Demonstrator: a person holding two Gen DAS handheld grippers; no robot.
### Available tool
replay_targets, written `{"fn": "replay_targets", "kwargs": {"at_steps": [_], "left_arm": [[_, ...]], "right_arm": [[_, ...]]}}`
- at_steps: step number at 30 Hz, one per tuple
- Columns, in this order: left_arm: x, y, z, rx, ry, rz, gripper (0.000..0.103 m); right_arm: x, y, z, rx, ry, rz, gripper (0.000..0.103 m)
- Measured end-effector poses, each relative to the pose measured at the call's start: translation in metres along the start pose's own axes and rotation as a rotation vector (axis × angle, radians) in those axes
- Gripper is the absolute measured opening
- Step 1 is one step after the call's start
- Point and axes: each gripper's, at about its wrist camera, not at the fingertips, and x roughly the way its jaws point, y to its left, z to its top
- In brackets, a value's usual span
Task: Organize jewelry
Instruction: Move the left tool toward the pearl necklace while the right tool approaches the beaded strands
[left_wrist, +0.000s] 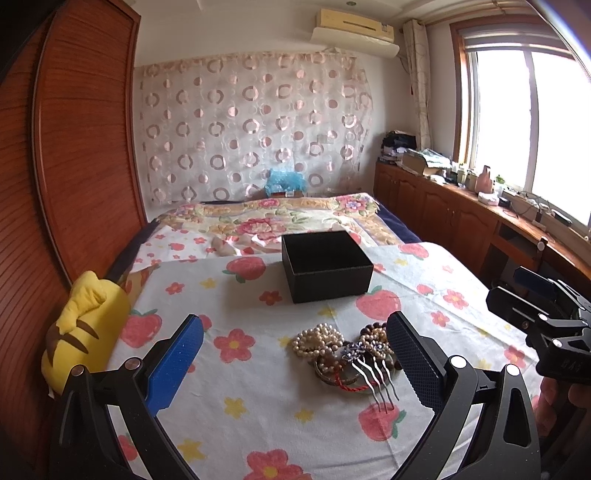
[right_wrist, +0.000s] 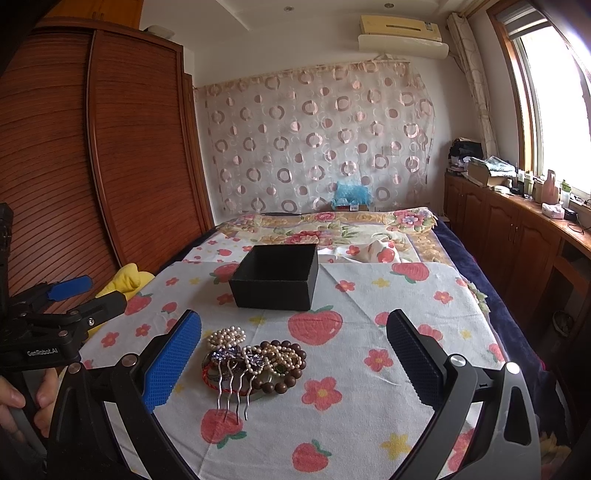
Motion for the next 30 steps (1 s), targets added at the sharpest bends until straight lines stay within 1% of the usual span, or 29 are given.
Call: {"fn": "replay_targets", "kwargs": {"at_steps": [3, 9, 16, 21, 25, 27, 30], "left_arm": [[0.014, 0.005, -0.009, 0.002, 0.012, -0.004, 0.096], [0.036, 0.016, -0.020, 0.000, 0.067, -0.011, 0.096], [0.064, 0.027, -0.030, 0.023, 0.132, -0.023, 0.096], [0.085, 0.036, -0.033, 0.035, 0.176, -0.038, 0.096], [0.097, 0.040, -0.035, 0.039, 0.198, -0.080, 0.096], [0.107, 0.039, -0.034, 0.062, 0.217, -0.087, 0.096], [0.118, 0.036, -0.035, 0.104, 0.249, -0.101, 0.095]], "right_arm": [[0.003, 0.006, -0.005, 0.000, 0.011, 0.011, 0.101], [0.017, -0.016, -0.021, 0.002, 0.028, 0.017, 0.101], [0.032, -0.020, -0.036, -0.014, 0.064, 0.028, 0.100], [0.039, -0.026, -0.044, -0.024, 0.087, 0.030, 0.096], [0.045, -0.029, -0.046, -0.036, 0.101, 0.030, 0.090], [0.048, -0.030, -0.047, -0.038, 0.108, 0.033, 0.087], [0.050, -0.030, -0.048, -0.048, 0.111, 0.032, 0.085]]}}
